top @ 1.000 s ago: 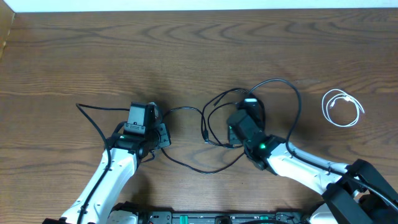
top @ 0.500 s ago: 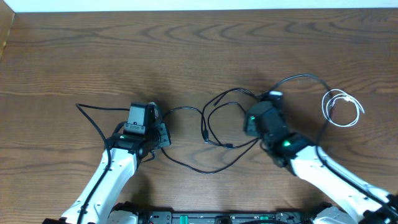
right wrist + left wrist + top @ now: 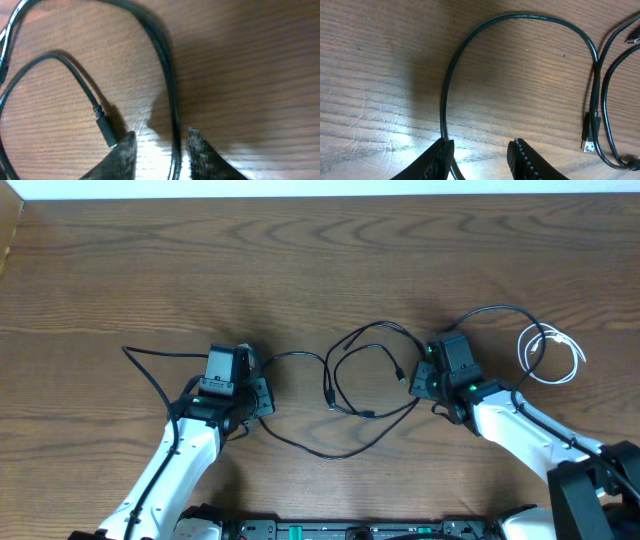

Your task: Untangle cables

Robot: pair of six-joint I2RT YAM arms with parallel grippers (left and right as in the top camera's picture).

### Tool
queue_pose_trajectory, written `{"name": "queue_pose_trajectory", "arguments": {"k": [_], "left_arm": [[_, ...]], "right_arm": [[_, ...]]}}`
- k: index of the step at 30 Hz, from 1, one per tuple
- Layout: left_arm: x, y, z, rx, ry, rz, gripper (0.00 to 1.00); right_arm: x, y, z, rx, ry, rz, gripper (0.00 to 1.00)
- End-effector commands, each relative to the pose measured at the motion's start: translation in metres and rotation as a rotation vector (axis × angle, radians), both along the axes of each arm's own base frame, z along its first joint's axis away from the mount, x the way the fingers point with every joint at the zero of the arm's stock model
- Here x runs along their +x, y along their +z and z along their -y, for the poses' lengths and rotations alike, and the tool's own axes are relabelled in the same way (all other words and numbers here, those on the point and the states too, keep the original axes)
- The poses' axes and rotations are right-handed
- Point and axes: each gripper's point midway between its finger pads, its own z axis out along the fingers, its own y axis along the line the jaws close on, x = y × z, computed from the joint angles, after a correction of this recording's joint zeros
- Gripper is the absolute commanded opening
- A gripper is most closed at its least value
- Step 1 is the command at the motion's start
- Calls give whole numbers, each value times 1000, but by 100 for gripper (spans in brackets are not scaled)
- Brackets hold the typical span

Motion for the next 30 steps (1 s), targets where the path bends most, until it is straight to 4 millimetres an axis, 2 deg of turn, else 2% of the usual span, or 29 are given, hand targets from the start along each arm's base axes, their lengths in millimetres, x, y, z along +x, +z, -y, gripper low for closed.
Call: {"name": "queue_pose_trajectory", "arguments": {"k": [1, 3, 5, 8, 10, 13, 30], "left_arm": [[1, -1, -3, 20, -1, -1, 41], [1, -1, -3, 20, -1, -1, 42], [1, -1, -3, 20, -1, -1, 42], [1, -1, -3, 20, -1, -1, 43], [1, -1, -3, 20, -1, -1, 43], [1, -1, -3, 20, -1, -1, 45], [0, -2, -3, 21, -1, -3, 46]], "right_arm": [[-3, -3, -5, 32, 14, -20, 19], [-3, -3, -5, 33, 14, -20, 8], [-3, -3, -5, 33, 14, -20, 4], [-3, -3, -5, 32, 13, -20, 8], [-3, -3, -5, 32, 13, -20, 17], [-3, -3, -4, 32, 11, -21, 21], [-4, -8, -3, 66, 10, -49, 17]]}}
